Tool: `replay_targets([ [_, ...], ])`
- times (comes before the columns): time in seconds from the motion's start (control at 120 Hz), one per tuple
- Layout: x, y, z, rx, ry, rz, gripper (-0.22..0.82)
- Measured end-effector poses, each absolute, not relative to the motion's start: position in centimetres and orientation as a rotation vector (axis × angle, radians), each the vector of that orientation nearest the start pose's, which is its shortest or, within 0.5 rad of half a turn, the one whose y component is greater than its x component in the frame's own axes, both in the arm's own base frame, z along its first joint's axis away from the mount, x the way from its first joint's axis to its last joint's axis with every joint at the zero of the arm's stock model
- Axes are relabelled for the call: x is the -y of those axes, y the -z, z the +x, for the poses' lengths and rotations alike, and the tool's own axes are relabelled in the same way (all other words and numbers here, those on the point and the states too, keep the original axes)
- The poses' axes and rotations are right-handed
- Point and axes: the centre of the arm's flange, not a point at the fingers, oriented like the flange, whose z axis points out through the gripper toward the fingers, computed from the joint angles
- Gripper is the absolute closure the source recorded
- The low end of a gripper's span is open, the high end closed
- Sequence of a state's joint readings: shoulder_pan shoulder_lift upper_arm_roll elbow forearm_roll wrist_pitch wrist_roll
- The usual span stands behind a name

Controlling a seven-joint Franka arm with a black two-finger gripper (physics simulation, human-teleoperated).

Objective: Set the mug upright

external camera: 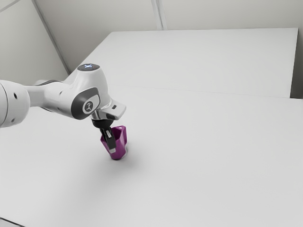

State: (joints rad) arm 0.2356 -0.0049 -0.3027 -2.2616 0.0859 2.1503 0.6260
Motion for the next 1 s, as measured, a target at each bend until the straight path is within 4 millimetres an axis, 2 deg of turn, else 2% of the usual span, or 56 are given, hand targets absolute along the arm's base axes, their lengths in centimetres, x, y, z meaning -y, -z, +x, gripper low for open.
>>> replay_targets([
  [0.225, 2.8, -37.6, 50.3, -1.096, -0.137, -2.871, 0.07],
  [0.317, 2.8, -39.0, 50.0, -1.085, -0.108, -2.858, 0.05],
  [0.467, 4.4, -41.5, 49.8, -1.098, -0.068, -2.827, 0.02],
  [0.558, 3.9, -42.9, 50.3, -0.995, -0.04, -2.863, 0.02],
  [0.7, 3.4, -48.2, 51.9, -0.73, 0.033, -2.95, 0.01],
  [0.767, 3.6, -50.9, 53.2, -0.633, 0.067, -2.984, 0.01],
  [0.892, 3.4, -55.8, 54.3, -0.474, 0.102, -3.027, 0.0],
  [1.0, 3.0, -58.1, 55.1, -0.371, 0.094, -3.067, 0.0],
])
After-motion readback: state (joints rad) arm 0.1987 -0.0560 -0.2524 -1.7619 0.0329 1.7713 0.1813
